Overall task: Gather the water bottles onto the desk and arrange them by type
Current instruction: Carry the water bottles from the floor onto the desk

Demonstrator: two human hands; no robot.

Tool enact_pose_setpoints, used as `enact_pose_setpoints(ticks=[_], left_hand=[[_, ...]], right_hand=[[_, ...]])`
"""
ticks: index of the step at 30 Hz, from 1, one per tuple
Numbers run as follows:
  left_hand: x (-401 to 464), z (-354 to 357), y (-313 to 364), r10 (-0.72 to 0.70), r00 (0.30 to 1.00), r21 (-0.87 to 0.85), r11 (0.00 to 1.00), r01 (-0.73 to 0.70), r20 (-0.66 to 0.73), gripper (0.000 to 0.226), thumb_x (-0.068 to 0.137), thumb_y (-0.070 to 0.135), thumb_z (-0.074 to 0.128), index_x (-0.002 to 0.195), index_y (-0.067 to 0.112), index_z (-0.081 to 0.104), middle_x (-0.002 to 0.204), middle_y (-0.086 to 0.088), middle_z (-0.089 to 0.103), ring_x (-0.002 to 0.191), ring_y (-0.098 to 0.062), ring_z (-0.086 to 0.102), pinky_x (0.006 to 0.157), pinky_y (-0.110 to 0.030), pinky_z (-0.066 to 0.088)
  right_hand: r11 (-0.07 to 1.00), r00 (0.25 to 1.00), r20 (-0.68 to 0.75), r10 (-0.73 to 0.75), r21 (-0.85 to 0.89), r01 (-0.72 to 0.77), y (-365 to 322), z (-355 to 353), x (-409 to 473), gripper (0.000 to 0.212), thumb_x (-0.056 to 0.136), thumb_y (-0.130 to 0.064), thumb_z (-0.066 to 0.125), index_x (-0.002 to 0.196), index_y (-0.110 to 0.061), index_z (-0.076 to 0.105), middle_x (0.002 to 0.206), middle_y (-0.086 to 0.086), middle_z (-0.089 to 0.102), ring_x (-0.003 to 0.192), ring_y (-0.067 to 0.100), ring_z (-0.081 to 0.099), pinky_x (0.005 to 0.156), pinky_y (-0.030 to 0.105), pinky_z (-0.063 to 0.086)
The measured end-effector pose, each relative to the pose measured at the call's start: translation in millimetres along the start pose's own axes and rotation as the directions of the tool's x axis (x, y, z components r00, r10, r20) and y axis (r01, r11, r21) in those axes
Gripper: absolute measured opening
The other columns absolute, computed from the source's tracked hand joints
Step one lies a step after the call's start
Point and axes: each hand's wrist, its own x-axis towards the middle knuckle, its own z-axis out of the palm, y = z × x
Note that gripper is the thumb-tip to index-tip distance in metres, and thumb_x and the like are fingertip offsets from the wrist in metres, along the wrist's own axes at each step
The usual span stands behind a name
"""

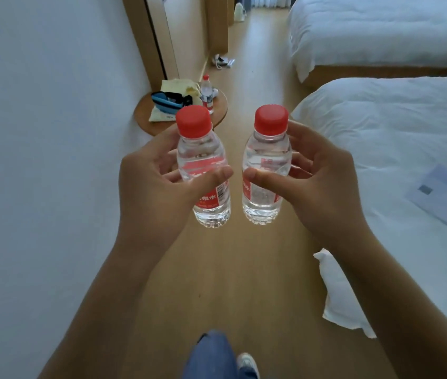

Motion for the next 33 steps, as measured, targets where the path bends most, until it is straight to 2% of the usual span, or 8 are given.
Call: enact_pose_setpoints(ticks=[2,6,10,13,20,24,27,33], left_hand=[[33.2,18.4,-13.1,-0.007,1.0,-0.017,1.0,0.007,0.004,0.053,0.065,0.043,0.078,0.114,0.04,0.061,0.09,0.048,0.061,0.092,0.021,0.061,0.068,0.001,0.045],[114.0,54.5,-45.8,0.006,0.999,-0.033,0.999,-0.005,0.032,0.054,0.066,0.04,0.078,0.118,0.034,0.061,0.094,0.046,0.061,0.091,0.022,0.061,0.069,0.001,0.045],[210.5,89.1,-79.1,0.023,0.999,-0.01,1.0,-0.022,0.048,0.061,0.067,0.038,0.077,0.125,0.024,0.063,0.107,0.032,0.061,0.091,0.023,0.06,0.073,-0.001,0.047],[295.2,113.7,-98.8,-0.005,0.998,-0.005,1.0,0.005,0.07,0.054,0.067,0.035,0.08,0.118,0.03,0.063,0.106,0.03,0.064,0.096,0.015,0.064,0.082,-0.01,0.053],[458.0,183.6,-131.6,0.002,0.995,-0.003,1.0,-0.002,0.096,0.065,0.068,0.028,0.084,0.129,0.015,0.065,0.117,0.011,0.07,0.104,0.001,0.067,0.09,-0.023,0.056],[540.9,241.8,-156.2,-0.006,0.992,-0.024,1.0,0.009,0.126,0.061,0.069,0.026,0.085,0.126,0.016,0.066,0.114,0.016,0.07,0.103,0.006,0.066,0.087,-0.013,0.053],[606.3,295.5,-176.8,-0.023,0.992,-0.041,0.999,0.028,0.122,0.06,0.068,0.027,0.086,0.124,0.017,0.067,0.111,0.015,0.072,0.1,0.005,0.067,0.085,-0.013,0.054],[742.0,395.4,-200.8,-0.033,0.995,-0.076,0.996,0.04,0.09,0.055,0.067,0.023,0.087,0.119,0.021,0.067,0.098,0.03,0.069,0.096,0.012,0.066,0.077,-0.005,0.049]], right_hand=[[1.0,1.0,-0.007,0.017,0.01,-0.016,21.0,-7.5,30.7,0.056,0.069,-0.046,0.075,0.121,-0.04,0.053,0.1,-0.05,0.055,0.095,-0.023,0.058,0.075,-0.001,0.043],[0.999,0.999,-0.025,0.033,0.015,-0.032,67.8,-13.6,105.2,0.058,0.07,-0.043,0.074,0.124,-0.035,0.054,0.11,-0.036,0.057,0.097,-0.024,0.057,0.076,0.0,0.044],[0.999,0.998,-0.054,0.045,0.008,-0.045,110.1,-13.5,198.7,0.058,0.07,-0.041,0.075,0.124,-0.033,0.056,0.11,-0.034,0.058,0.097,-0.022,0.059,0.075,0.0,0.044],[0.997,0.992,-0.093,0.08,0.028,-0.078,139.2,-16.0,275.1,0.06,0.069,-0.04,0.076,0.125,-0.03,0.057,0.109,-0.032,0.06,0.098,-0.018,0.061,0.077,0.003,0.046],[0.995,0.985,-0.139,0.103,0.026,-0.1,205.9,-43.1,423.6,0.063,0.069,-0.043,0.073,0.128,-0.025,0.057,0.108,-0.034,0.058,0.095,-0.022,0.059,0.074,0.0,0.044],[0.992,0.98,-0.156,0.125,0.051,-0.119,256.8,-71.2,505.6,0.054,0.07,-0.037,0.074,0.121,-0.031,0.055,0.096,-0.049,0.058,0.093,-0.022,0.06,0.073,-0.001,0.044],[0.991,0.978,-0.165,0.128,0.053,-0.121,300.7,-99.6,573.8,0.056,0.068,-0.037,0.075,0.121,-0.032,0.056,0.093,-0.05,0.059,0.093,-0.02,0.061,0.074,0.0,0.045],[0.994,0.985,-0.138,0.106,0.023,-0.104,373.1,-160.9,724.8,0.057,0.067,-0.041,0.075,0.119,-0.038,0.054,0.102,-0.046,0.057,0.096,-0.022,0.059,0.074,0.0,0.044]])
